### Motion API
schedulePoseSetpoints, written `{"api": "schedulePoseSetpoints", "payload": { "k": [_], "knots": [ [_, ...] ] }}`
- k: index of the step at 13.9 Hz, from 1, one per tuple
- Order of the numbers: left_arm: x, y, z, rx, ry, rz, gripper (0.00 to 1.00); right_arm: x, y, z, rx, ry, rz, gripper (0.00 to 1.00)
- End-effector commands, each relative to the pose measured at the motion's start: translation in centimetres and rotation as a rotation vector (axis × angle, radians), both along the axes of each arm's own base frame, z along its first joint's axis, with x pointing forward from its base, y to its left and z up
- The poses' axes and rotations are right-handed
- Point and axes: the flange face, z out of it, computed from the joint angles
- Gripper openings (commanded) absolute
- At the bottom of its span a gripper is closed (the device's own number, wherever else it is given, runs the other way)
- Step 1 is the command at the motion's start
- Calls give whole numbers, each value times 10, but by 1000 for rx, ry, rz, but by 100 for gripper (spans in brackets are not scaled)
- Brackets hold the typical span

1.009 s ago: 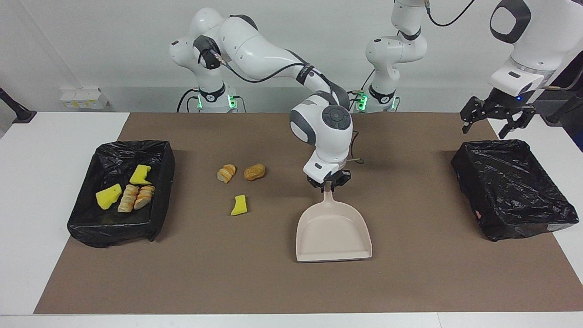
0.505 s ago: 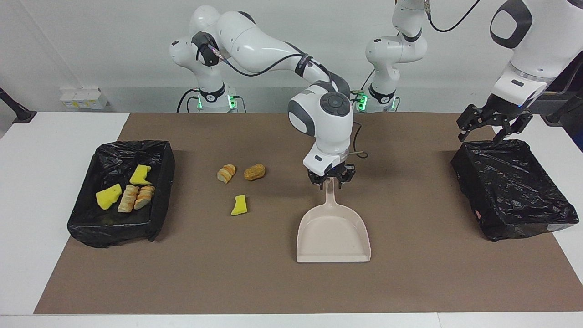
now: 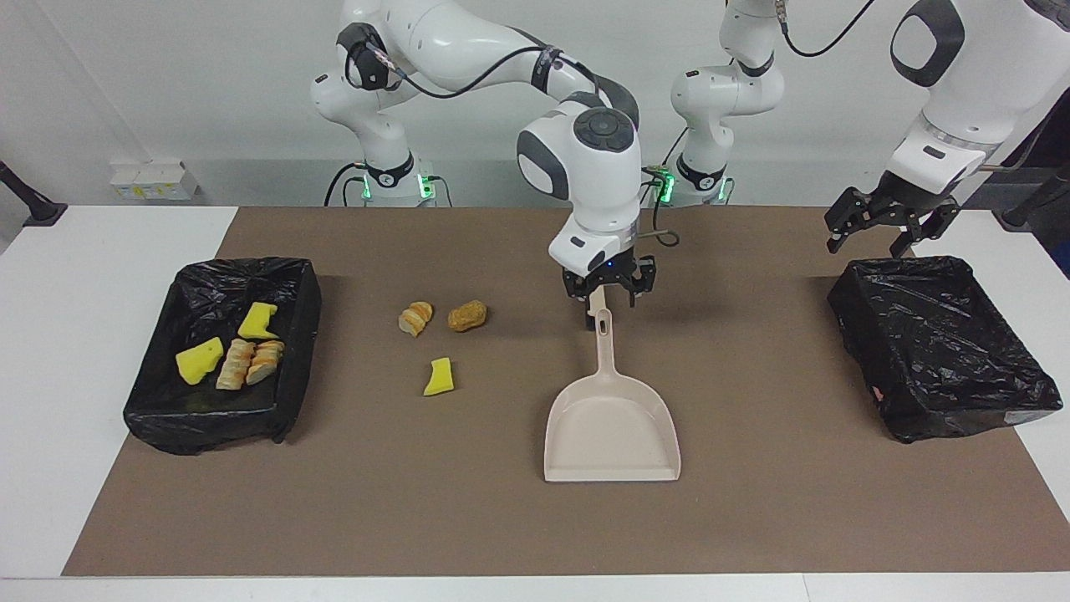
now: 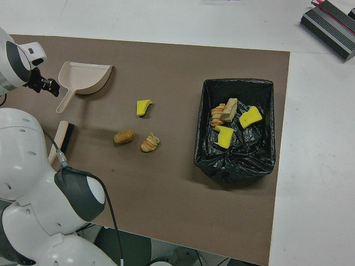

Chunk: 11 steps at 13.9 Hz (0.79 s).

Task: Sweep and dump trash in bin
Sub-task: 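Return the empty dustpan to the table center with the right gripper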

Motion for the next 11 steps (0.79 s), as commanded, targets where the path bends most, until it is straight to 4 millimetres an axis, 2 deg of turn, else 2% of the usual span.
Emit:
{"api": "schedulePoseSetpoints", "payload": {
  "k": [1, 4, 5, 6, 7, 9, 10, 11],
  "knots": [
    [-8, -2, -1, 4, 6, -3, 100, -53, -28, 8, -25, 52, -42, 86],
    [-8, -2, -4, 4, 13, -3, 100, -88, -37, 9, -52, 64, -26, 90],
    [-9, -4, -11, 4, 27, -6, 100, -103, -32, 6, -43, 88, -15, 90],
    [-10, -13, -13, 5, 29, -21, 100, -116, -33, 3, -36, 108, -2, 93],
    [-11, -16, -12, 5, 29, -27, 100, -127, -37, -4, -33, 125, -6, 100],
    [-10, -14, -13, 5, 29, -27, 100, -163, -32, -14, -35, 156, 26, 100],
    [-10, -14, -13, 5, 29, -26, 100, -171, -33, -25, -50, 167, 24, 100],
    [-9, -18, -12, 2, 25, -15, 100, -184, -22, -36, -50, 163, 35, 100]
  ]
}}
